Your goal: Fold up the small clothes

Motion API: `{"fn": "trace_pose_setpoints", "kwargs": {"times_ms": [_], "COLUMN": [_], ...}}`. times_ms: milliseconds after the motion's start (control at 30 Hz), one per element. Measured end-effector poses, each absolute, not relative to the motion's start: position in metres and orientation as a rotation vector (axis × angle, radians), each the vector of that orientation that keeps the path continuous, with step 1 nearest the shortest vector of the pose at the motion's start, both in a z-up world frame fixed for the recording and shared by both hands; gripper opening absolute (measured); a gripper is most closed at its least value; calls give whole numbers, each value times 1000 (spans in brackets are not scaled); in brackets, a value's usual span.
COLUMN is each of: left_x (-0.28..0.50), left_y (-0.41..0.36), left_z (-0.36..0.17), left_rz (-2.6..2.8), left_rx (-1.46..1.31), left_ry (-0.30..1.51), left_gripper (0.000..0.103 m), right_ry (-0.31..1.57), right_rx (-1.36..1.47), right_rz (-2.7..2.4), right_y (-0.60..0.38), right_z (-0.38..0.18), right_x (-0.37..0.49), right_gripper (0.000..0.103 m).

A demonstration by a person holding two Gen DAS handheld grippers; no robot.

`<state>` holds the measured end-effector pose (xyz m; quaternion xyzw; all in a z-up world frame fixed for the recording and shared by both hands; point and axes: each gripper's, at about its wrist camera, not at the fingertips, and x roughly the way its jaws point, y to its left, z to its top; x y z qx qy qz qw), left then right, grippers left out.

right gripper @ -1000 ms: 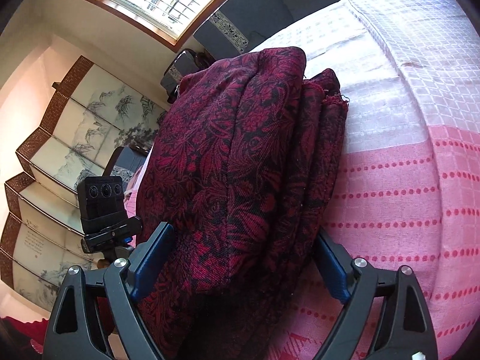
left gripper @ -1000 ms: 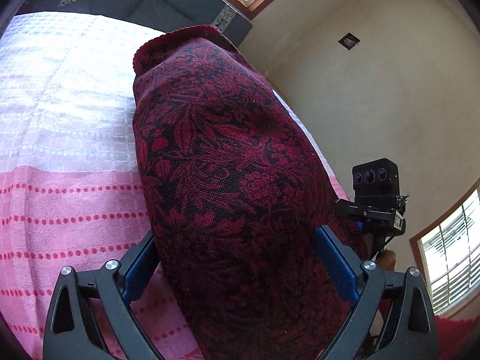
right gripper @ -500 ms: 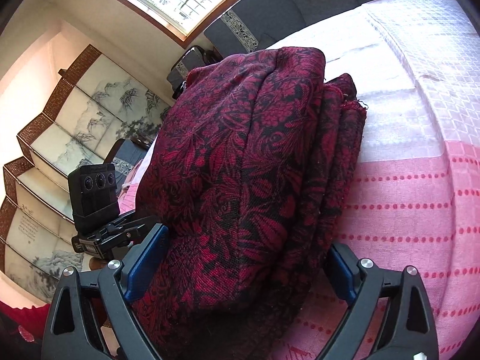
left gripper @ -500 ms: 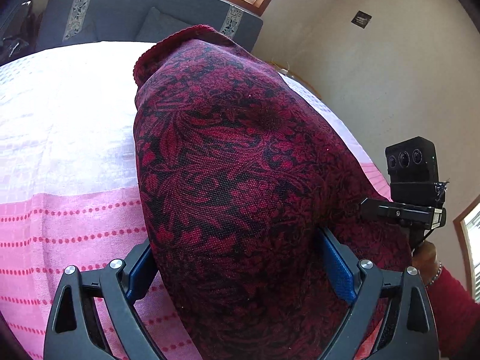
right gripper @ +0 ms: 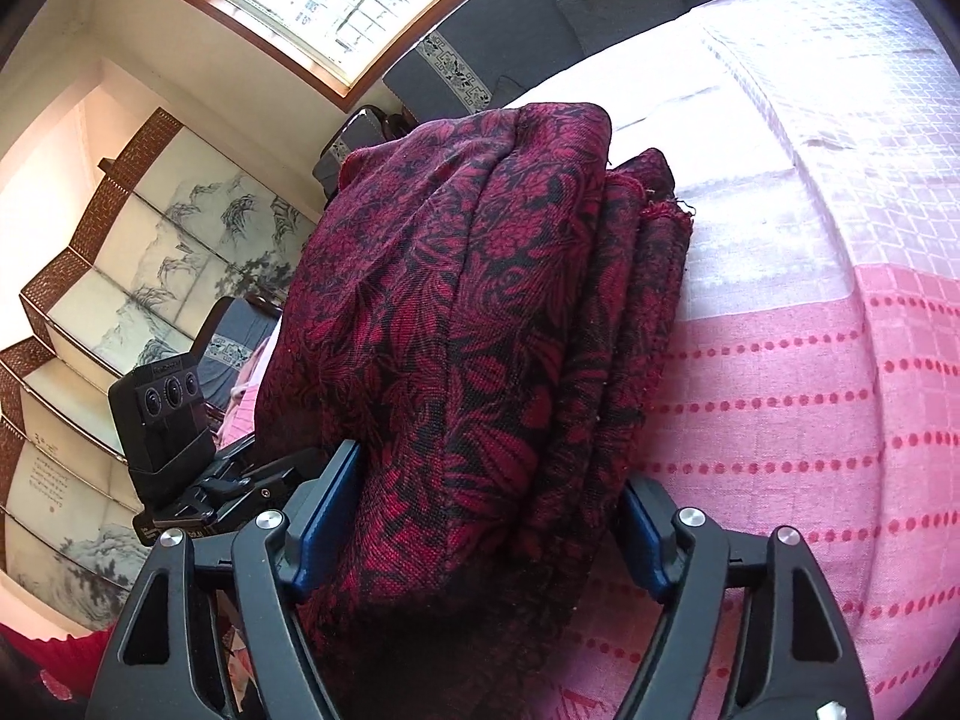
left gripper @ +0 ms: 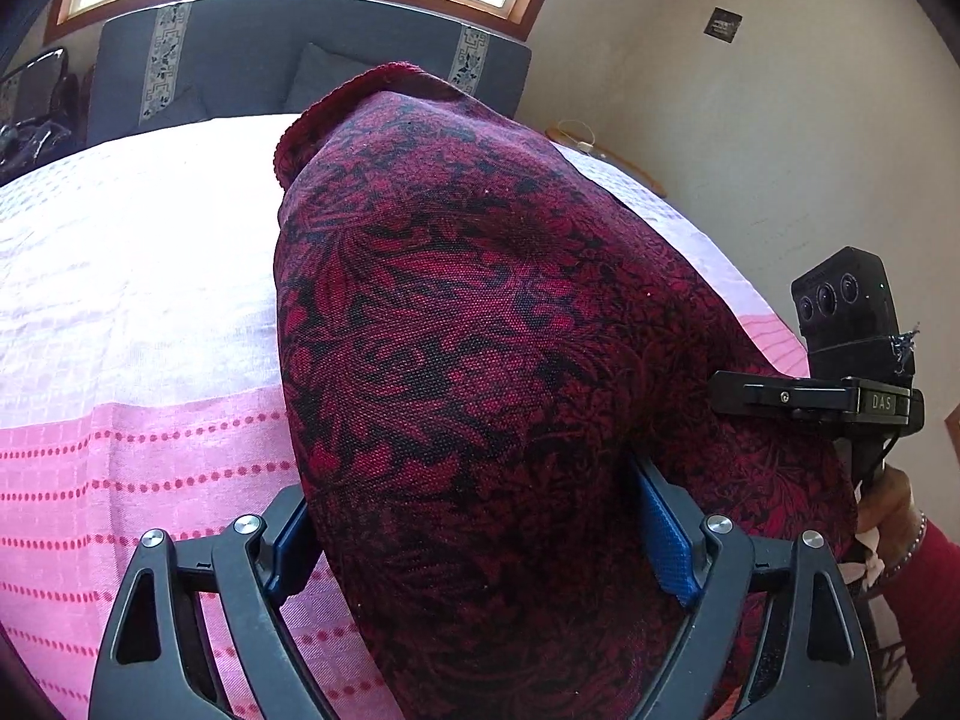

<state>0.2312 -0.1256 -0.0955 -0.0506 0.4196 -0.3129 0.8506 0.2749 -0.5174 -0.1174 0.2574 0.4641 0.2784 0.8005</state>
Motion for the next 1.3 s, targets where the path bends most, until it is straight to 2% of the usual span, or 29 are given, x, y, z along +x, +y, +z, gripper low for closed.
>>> {"fn": "trace_pose_setpoints", "kwargs": {"times_ms": [100, 200, 267, 333, 567, 733, 900, 1300], "left_x": [230, 228, 227, 226, 220, 209, 198, 188], "left_y": [-129, -131, -132, -132, -135, -140, -141, -139], "left_z": [-94, -93, -93, -92, -92, -89, -86, -78], "left_rz": [-650, -643, -639, -637, -625, -601, -579, -566], "left_rx": [-94, -81, -72, -68, -63, -25, -16, 7], "left_ry": [875, 866, 861, 859, 852, 824, 800, 793], "left_gripper": [87, 86, 86, 86, 86, 81, 74, 70], "right_ry": [994, 988, 997, 1011, 1009, 976, 946, 933], "right_rx": [520, 504, 515, 550, 548, 489, 491, 543], "right_rz": [595, 595, 599, 597, 587, 573, 562, 580], "right_y": [-512, -511, -512, -513, -513, -506, -504, -512], "right_z": [-115, -113, -114, -118, -118, -111, -106, -110], "right_x": [274, 272, 275, 276, 280, 274, 268, 265], "right_gripper": [59, 55, 55, 61, 63, 54, 50, 47]}}
